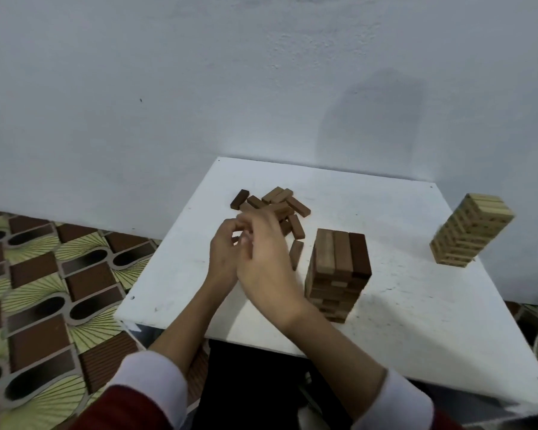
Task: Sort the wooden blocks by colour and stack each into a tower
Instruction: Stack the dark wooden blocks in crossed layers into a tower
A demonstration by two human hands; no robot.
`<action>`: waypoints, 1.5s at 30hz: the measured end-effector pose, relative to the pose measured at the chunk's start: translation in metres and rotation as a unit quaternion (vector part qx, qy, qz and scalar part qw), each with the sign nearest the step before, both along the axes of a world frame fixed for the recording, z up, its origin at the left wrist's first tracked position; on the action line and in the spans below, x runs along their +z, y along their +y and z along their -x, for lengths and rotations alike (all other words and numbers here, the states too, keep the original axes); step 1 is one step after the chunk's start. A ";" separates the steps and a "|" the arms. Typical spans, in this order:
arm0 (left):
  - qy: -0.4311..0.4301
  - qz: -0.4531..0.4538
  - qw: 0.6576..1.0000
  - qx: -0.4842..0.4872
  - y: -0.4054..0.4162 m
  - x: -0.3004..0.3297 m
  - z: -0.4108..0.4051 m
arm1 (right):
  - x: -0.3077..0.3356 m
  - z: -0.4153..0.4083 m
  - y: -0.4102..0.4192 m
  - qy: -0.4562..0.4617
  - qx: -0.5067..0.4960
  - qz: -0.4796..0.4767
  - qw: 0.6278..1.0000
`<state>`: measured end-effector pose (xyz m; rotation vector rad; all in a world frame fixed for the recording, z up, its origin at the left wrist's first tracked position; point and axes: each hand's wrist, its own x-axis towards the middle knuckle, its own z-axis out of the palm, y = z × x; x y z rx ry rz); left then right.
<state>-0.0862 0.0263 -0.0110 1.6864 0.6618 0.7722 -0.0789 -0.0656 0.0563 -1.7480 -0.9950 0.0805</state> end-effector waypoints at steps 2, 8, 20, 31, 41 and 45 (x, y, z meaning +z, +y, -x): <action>0.036 -0.054 0.998 -0.025 0.012 -0.009 -0.005 | -0.022 -0.007 0.021 0.025 -0.031 0.076 0.996; 0.184 -0.217 0.949 -0.133 0.063 -0.041 -0.032 | -0.079 -0.047 0.068 -0.029 -0.155 0.278 0.947; 0.174 -0.342 0.923 -0.005 0.075 -0.069 -0.030 | -0.116 -0.062 0.078 -0.187 -0.191 0.323 0.908; 0.122 -0.315 0.940 -0.046 0.061 -0.079 -0.005 | -0.149 -0.044 0.063 -0.236 -0.076 0.293 0.923; 0.200 -0.403 0.887 -0.098 0.059 -0.081 -0.006 | -0.138 -0.044 0.047 -0.041 -0.111 0.224 0.967; 0.138 -0.361 0.921 -0.056 0.056 -0.080 -0.005 | -0.141 -0.045 0.045 -0.070 -0.139 0.212 0.965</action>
